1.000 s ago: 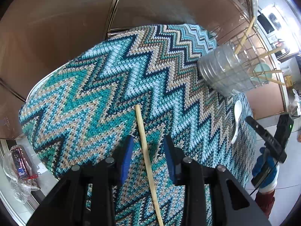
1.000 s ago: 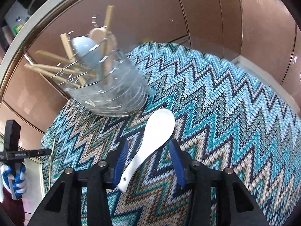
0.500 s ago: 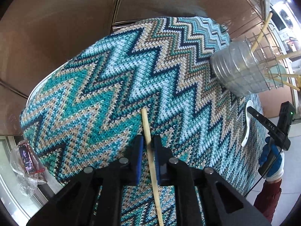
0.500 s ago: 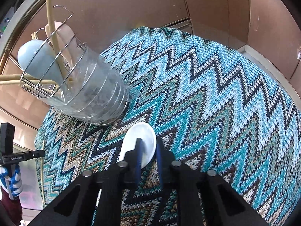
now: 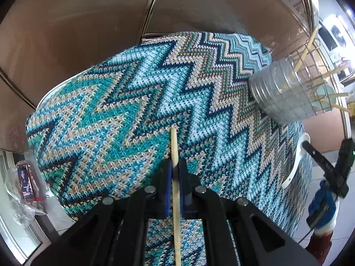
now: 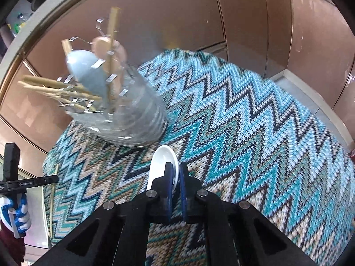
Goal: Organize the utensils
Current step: 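Lift the spoon and chopstick and lower them into the clear holder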
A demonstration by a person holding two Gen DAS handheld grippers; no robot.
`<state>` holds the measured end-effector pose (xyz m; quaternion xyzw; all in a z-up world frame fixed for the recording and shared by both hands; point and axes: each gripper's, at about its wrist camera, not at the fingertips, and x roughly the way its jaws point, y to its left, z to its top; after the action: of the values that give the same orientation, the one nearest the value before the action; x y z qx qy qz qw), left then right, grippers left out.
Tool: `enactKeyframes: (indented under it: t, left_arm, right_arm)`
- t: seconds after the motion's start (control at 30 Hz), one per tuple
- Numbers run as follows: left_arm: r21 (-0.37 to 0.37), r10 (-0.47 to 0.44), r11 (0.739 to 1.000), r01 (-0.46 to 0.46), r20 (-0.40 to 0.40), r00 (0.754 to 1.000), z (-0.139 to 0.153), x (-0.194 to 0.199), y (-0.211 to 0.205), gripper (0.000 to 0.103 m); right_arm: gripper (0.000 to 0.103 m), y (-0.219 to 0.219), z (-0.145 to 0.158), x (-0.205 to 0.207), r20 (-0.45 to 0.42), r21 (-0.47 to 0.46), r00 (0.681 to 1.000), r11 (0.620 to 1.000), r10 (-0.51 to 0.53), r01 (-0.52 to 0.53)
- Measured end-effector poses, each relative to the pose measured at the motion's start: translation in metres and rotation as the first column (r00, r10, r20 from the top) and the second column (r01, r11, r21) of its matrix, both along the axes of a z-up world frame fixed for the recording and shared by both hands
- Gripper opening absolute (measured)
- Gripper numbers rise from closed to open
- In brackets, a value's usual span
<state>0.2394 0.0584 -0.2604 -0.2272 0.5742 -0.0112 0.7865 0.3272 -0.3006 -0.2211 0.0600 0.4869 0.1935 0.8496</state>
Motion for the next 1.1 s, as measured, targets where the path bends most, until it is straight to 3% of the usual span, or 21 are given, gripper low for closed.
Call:
enactKeyframes:
  t: [0.2,0.5,1.1]
  left_arm:
    - [-0.064,0.036,0.997,-0.032,0.063,0.997,0.010,-0.012,0.010,0.005]
    - [-0.157,0.065,0.987,-0.034,0.197,0.978,0.048,-0.032,0.021,0.005]
    - [-0.250,0.081,0.968,0.011,0.356,0.931,0.102,-0.077,0.023,0.005]
  right_arm:
    - [0.005,0.004,0.030,-0.032,0.056,-0.007,0.998,0.999,-0.032,0.032]
    - [0.005,0.006,0.055,-0.081,0.100,-0.029,0.994,0.998,-0.043,0.046]
    - [0.005,0.027,0.095,-0.161,0.204,-0.043,0.976,0.996,-0.069,0.080]
